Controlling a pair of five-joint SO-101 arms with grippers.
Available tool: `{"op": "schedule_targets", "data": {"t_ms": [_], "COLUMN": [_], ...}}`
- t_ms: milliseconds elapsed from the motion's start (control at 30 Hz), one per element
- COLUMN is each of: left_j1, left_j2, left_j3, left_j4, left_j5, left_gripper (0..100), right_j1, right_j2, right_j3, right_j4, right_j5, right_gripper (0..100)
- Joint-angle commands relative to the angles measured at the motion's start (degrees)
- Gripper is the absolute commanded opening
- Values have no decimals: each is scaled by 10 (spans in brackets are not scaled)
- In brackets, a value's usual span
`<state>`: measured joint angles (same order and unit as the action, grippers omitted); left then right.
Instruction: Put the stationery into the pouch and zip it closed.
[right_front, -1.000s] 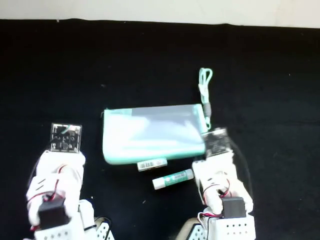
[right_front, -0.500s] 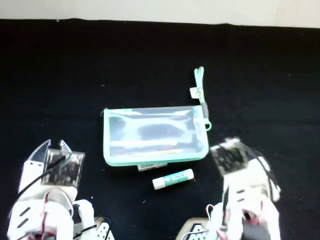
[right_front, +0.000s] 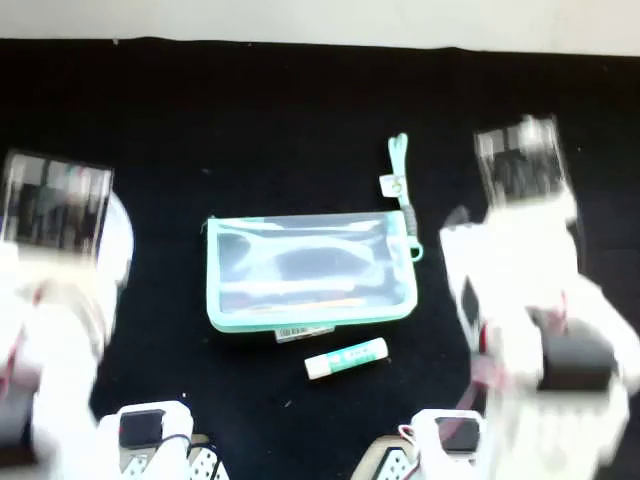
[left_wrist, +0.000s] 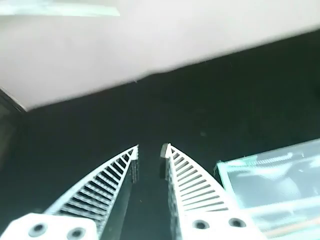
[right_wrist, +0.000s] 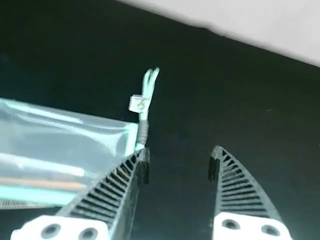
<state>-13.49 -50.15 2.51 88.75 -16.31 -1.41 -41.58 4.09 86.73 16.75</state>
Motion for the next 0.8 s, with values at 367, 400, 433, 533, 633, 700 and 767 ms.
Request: {"op": "schedule_targets", "data": {"t_ms": [367,400,433,533,633,700,767], "left_j1": [9,9,6,3,3,3,3], "left_j2": [508,522,533,558,567,569,569], "left_j3": [-37,-37,-37,-38,-38,-38,-38], "left_j4": [-18,-26,-31,-38,-38,-38,-38], "left_j5": [0,0,0,1,1,1,1], "left_gripper": [112,112,112,112,112,112,112], "right_j1": [-37,-48,-58,-81,-87,-87,-84], "right_j2": [720,760,800,919,1020,1076,1116], "right_j3": [-500,-547,-589,-712,-815,-868,-910], "right_j4": [-27,-29,-36,-44,-43,-43,-44], "right_j5": [-103,-108,-113,-114,-113,-112,-111], "right_gripper": [257,257,257,257,257,257,257]}}
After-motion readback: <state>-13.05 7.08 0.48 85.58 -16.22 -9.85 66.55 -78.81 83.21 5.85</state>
